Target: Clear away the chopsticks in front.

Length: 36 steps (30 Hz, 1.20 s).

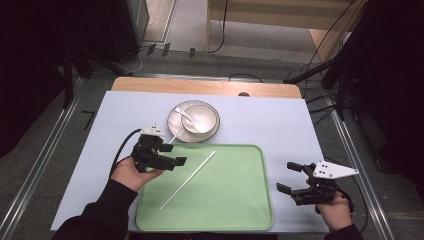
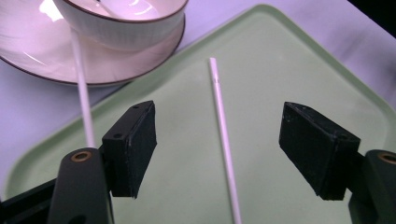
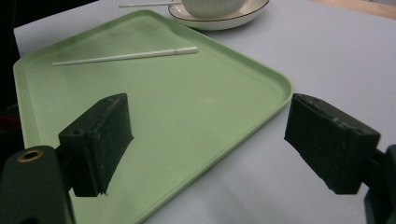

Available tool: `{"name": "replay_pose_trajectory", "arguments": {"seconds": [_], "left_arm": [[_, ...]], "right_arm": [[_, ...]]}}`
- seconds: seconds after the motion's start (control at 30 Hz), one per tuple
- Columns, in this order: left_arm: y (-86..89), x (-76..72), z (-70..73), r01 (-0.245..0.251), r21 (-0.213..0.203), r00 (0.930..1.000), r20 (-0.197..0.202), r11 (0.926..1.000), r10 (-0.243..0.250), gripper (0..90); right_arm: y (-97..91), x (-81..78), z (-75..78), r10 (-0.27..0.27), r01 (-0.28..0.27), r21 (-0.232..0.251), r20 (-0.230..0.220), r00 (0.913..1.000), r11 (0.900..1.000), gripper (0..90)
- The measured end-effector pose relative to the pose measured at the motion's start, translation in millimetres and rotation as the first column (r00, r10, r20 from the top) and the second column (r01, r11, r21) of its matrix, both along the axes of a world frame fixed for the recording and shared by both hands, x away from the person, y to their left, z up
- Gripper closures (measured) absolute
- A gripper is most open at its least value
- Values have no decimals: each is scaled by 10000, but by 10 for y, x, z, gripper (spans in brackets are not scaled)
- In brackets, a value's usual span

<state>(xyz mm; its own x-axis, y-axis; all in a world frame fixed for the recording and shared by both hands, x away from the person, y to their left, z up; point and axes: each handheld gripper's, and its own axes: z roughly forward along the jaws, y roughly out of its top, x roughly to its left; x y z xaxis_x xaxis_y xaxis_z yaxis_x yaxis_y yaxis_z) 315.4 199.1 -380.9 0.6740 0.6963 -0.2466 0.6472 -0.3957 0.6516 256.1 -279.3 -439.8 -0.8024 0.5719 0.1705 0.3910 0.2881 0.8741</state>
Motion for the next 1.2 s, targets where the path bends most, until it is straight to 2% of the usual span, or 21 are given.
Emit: {"name": "replay_pose_trajectory", "arguments": {"seconds": [0.07,0.2,0.33,0.4,0.47,0.6,0.63,0.7,0.8,0.9,0.97,1.2], "left_arm": [[13,75,11,-53,-107,10000,-55,9999,53,256],[16,202,32,164,-146,9999,-32,9998,-164,255],[2,335,29,-140,197,9999,-82,9997,142,301],[10,414,12,-227,154,9997,-114,9996,229,322],[19,496,-9,-361,321,9992,-156,9988,367,359],[30,606,-57,-498,564,9987,-21,9972,500,443],[34,653,-76,-680,755,9977,5,9948,682,443],[34,757,-126,-1089,1014,9939,-83,9889,1103,504],[13,847,-206,-1218,1362,9925,121,9832,1212,547],[1,894,-263,-1257,1450,9920,67,9814,1261,568],[-31,927,-334,-1247,1686,9919,-18,9778,1268,577],[-58,995,-451,-1350,1696,9898,-213,9762,1406,629]], "right_arm": [[-1,0,-1,7,-7,-10,3,10000,10000,153],[-10,-2,-2,17,-17,-5,36,10000,10000,153],[-13,-1,-3,17,-17,0,33,10000,10000,153],[-12,0,-3,20,-20,0,33,10000,10000,153],[-9,0,-3,18,-18,-2,31,10000,10000,153],[-6,3,-4,33,-33,20,24,10000,10000,153],[-6,3,-4,33,-33,20,24,10000,10000,153],[-5,7,-5,91,-91,71,-9,10000,9999,157],[0,9,-5,125,-124,80,-34,9999,9999,161],[3,8,-5,116,-115,65,-23,9999,9999,161],[-1,9,-5,110,-110,76,-18,9999,9999,161],[-7,6,-5,79,-79,70,-9,10000,9999,162]]}}
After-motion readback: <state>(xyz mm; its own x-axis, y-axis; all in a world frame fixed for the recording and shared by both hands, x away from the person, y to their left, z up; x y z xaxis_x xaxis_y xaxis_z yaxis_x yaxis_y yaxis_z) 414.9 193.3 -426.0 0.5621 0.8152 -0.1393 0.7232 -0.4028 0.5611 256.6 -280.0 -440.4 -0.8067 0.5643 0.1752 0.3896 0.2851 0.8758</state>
